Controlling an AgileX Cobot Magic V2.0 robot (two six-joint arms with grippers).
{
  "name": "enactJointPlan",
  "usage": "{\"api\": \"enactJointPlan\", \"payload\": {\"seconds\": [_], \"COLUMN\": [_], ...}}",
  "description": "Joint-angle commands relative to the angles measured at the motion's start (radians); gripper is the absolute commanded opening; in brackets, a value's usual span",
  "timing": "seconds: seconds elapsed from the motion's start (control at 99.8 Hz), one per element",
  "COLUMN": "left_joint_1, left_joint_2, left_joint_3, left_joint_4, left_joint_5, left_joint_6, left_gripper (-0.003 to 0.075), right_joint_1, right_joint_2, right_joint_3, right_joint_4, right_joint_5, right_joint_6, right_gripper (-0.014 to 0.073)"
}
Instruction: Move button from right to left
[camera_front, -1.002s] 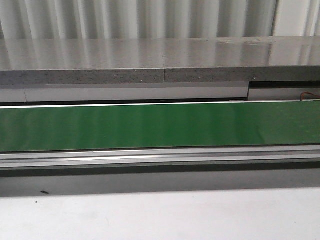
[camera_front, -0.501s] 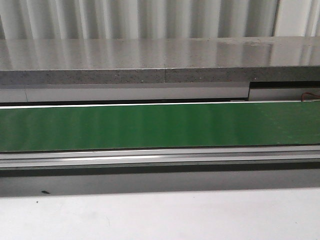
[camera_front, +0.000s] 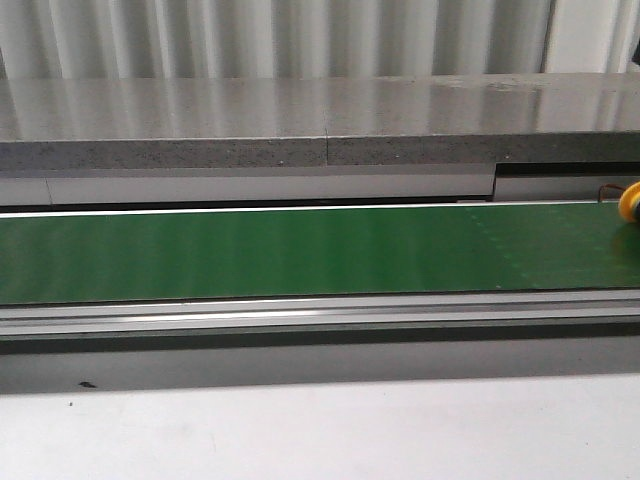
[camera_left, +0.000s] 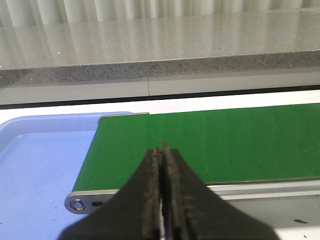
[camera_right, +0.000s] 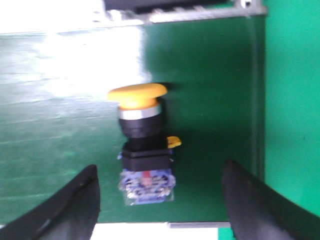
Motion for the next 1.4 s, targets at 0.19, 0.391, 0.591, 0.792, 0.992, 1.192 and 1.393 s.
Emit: {"api": "enactJointPlan", "payload": {"seconds": [0.19, 0.391, 0.591, 0.792, 0.992, 1.192, 1.393], "left_joint_1": [-0.008, -0.008, -0.008, -0.008, -0.008, -0.008, -0.008], "left_joint_2": [-0.034, -0.034, -0.034, -0.034, -0.034, -0.034, -0.034], "left_joint_3": [0.040, 0.040, 0.040, 0.040, 0.040, 0.040, 0.040], "left_joint_4": [-0.007, -0.007, -0.007, -0.007, -0.007, -0.007, -0.007], "left_joint_5": [-0.077, -0.077, -0.077, -0.077, -0.077, -0.077, -0.077], "left_joint_6": [0.001, 0.001, 0.001, 0.001, 0.001, 0.001, 0.001], "left_gripper": [-0.0020, -0.0020, -0.0020, -0.0020, -0.0020, -0.0020, -0.0020], "right_joint_1": [0.116, 0.175, 0.223, 0.281, 0.307, 0.307, 0.307], "right_joint_2": [-0.241, -0.402, -0.543, -0.717, -0.895, -1.082, -1.260], "right_joint_3": [0.148, 0.330, 0.459, 0.583, 0.717, 0.828, 0.931], "right_joint_4": [0.011, 0.011, 0.011, 0.010, 0.010, 0.011, 0.010], "right_joint_5": [-0.180, -0.317, -0.387, -0.510, -0.647, -0.696, -0.756], "right_joint_6": [-0.024, -0.024, -0.060, -0.062, -0.062, -0.062, -0.062], "right_gripper": [0.0145, -0.0065, -0.0068, -0.0068, -0.0068, -0.0068, -0.0068]}}
